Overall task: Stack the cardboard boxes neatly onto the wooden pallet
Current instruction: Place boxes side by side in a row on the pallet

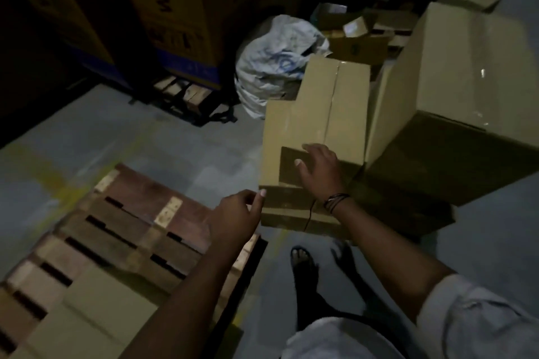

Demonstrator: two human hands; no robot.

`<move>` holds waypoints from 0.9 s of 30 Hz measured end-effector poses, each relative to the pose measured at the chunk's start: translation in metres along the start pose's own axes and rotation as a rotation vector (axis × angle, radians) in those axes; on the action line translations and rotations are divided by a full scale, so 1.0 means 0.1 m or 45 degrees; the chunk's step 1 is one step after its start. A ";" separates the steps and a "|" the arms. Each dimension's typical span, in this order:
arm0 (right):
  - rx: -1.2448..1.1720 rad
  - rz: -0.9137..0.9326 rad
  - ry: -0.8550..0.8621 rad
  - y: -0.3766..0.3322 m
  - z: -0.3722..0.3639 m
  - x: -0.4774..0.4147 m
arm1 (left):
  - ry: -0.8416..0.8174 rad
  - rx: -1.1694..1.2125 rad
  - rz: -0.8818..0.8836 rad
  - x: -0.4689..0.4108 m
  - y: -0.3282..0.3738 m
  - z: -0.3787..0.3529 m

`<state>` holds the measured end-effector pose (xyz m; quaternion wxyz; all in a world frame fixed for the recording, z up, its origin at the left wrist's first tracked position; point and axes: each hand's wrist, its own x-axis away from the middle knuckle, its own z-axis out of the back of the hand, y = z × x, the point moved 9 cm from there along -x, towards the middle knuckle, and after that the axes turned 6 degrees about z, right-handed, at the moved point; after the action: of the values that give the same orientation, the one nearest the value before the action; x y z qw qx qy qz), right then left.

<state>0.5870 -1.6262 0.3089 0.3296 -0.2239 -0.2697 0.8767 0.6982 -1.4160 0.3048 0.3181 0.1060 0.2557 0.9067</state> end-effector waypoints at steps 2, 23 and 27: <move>0.029 -0.074 0.025 0.33 0.17 -0.29 | -0.022 -0.015 -0.018 -0.26 0.24 -0.11; 0.207 -0.772 -0.052 2.14 -0.09 -1.58 | -0.379 -0.307 -0.080 -2.42 1.43 -1.54; 0.191 -0.801 -0.078 2.27 -0.15 -1.59 | -0.510 -0.387 -0.086 -2.65 1.56 -1.84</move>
<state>0.6001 -1.8770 0.1904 0.5918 -0.0782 -0.2700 0.7555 0.7572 -1.7600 0.2240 0.4049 0.2259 0.0518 0.8845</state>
